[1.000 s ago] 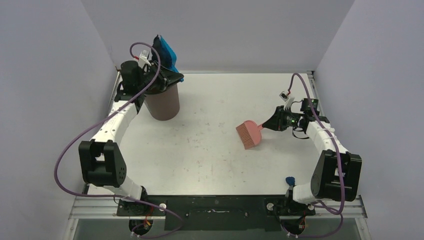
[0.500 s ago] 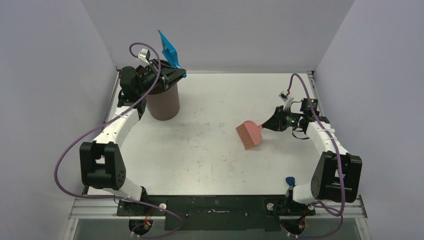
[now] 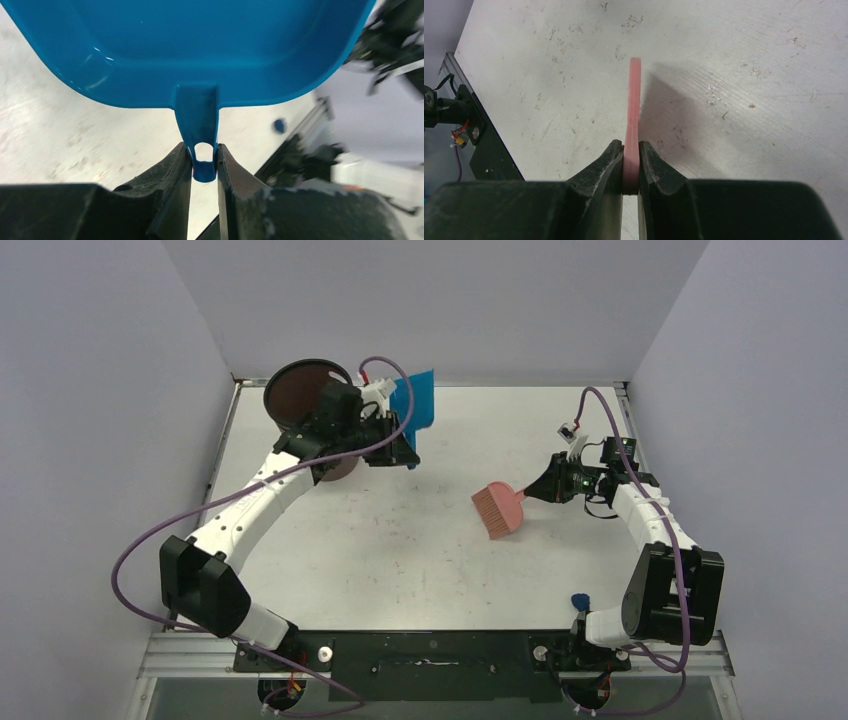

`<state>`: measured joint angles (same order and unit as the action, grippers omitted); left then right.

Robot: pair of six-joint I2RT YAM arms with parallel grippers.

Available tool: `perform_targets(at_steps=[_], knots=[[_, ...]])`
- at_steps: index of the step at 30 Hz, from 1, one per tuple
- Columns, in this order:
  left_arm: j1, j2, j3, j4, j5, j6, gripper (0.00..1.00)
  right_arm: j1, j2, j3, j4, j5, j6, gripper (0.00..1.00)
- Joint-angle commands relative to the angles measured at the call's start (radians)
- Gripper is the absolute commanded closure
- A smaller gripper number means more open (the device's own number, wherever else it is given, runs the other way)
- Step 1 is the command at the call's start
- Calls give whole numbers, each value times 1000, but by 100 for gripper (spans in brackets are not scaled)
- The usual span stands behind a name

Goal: Sweep away the paper scraps from the table

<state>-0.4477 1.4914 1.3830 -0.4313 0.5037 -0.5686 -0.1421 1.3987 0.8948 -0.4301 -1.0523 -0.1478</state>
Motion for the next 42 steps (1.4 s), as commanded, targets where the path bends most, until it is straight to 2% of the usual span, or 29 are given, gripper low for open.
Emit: perform_targets(at_steps=[1,7,16,24,35,38,42], knots=[[-68,-18,25,-318,-229,312,100,6,-24,31,19,-65,-8,95],[-157,-30,-74,-383,-373,338,99,5,8,37,3,-157,24,95],[-243,40,-240,-361,-426,343,96,38,111,11,12,-231,125,92],[-271,128,-297,-293,-417,335,87,162,217,35,-78,-117,54,88],[-272,157,-330,-262,-394,343,69,190,333,99,-177,-6,-38,76],[-270,149,-337,-259,-401,353,67,190,311,99,-151,82,-32,60],[-267,105,-347,-245,-436,358,65,187,251,79,-95,212,-23,27]])
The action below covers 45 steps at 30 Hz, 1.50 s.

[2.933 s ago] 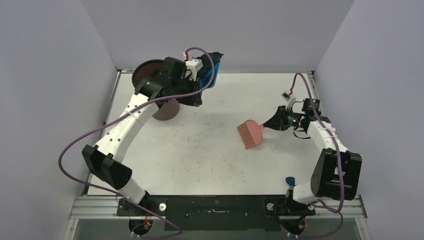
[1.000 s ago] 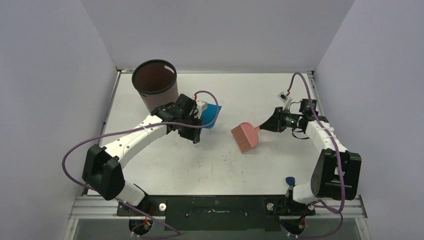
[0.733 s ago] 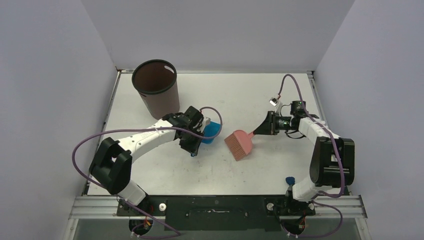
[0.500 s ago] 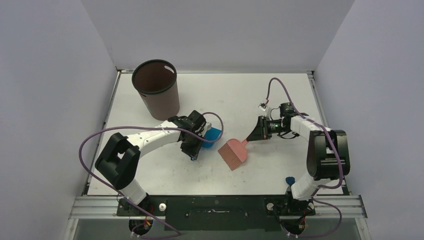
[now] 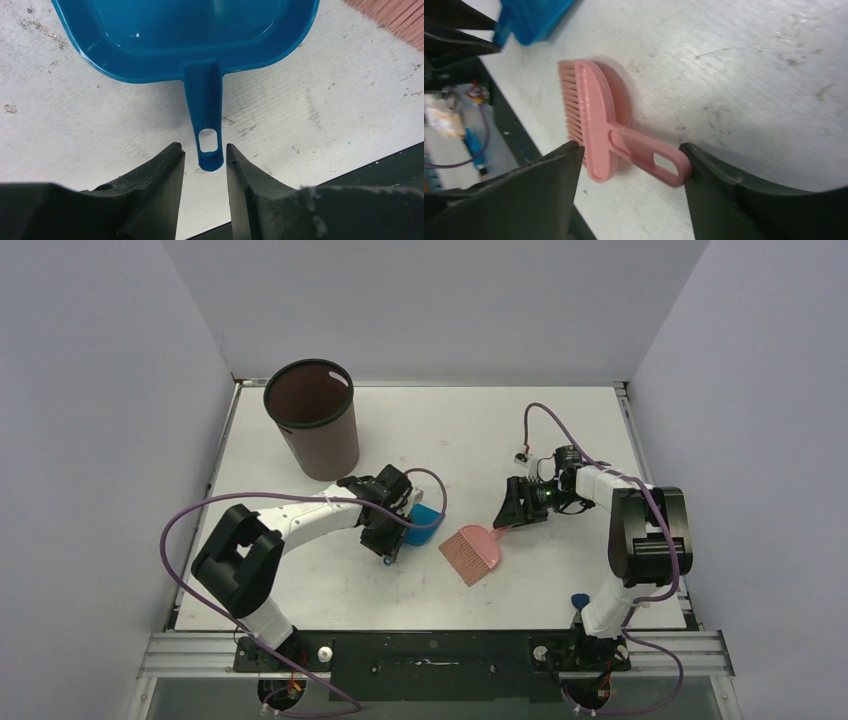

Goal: Sweep away the paper scraps from the table

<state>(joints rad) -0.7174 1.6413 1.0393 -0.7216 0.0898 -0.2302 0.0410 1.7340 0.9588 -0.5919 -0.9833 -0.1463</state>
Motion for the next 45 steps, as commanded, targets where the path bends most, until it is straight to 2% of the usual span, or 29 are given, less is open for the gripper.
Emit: perform_targets(at_steps=[1,4,6,7,9,13,14,15,16,18,21,26,31,38,45], knots=[[5,-61,-6,53,-29,20,65,4,-103,11,79,169,-24,21],[16,-134,-19,85,-46,10,65,-8,-164,-2,116,219,-20,14],[22,-187,-35,118,-52,8,65,-11,-215,-11,147,271,-15,4],[24,-218,-44,137,-61,6,65,-14,-243,-19,165,302,-11,3],[28,-279,-70,187,-97,1,63,-25,-311,-41,216,357,8,10],[27,-410,-153,291,-202,-4,56,-93,-449,-90,323,421,73,10],[28,-437,-161,304,-228,-4,50,-110,-481,-101,346,416,92,10],[29,-466,-168,315,-253,-4,31,-126,-514,-111,363,404,109,10],[30,-489,-177,329,-272,-2,3,-140,-542,-118,378,378,119,10],[38,-537,-191,348,-303,-1,4,-155,-594,-142,421,358,142,10],[47,-592,-210,369,-360,0,4,-158,-666,-192,507,446,244,10],[75,-655,-249,417,-392,-37,4,-165,-671,-183,504,519,271,10],[99,-665,-261,439,-348,-60,4,-173,-672,-177,497,492,259,10],[121,-702,-280,468,-372,-64,3,-185,-667,-181,492,400,237,10],[124,-726,-302,492,-384,-64,3,-193,-665,-184,498,390,242,10]])
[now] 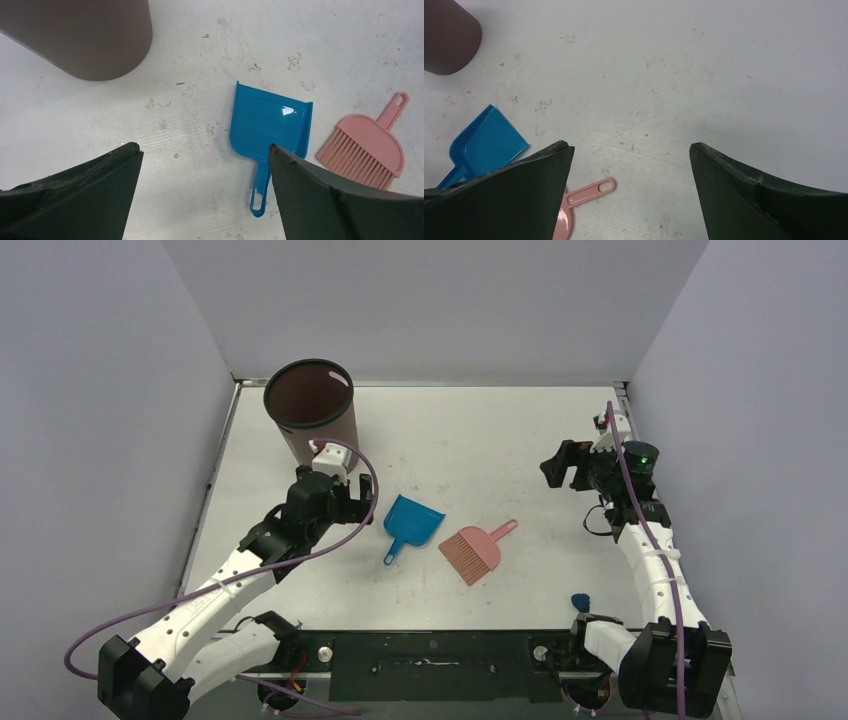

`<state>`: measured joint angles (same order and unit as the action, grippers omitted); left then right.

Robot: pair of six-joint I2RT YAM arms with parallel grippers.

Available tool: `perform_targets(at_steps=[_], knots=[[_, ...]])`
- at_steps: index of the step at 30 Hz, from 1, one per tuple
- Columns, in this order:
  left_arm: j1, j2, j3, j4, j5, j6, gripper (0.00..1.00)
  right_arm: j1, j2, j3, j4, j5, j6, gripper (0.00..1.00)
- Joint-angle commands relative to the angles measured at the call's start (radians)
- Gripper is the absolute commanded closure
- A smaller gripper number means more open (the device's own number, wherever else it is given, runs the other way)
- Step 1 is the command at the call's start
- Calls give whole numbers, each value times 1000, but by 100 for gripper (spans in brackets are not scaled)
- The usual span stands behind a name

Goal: Sweep away the paper scraps from the table

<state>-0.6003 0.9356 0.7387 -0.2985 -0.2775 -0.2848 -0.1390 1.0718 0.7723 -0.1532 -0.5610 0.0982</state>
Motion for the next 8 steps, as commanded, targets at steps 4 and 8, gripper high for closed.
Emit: perform_targets(at_steps=[4,8], knots=[[7,-12,2,64,-15,-10,4,-19,-3,2,61,-43,-5,10],[7,-3,6,58,-7,-9,4,-21,1,6,59,-44,-1,10]])
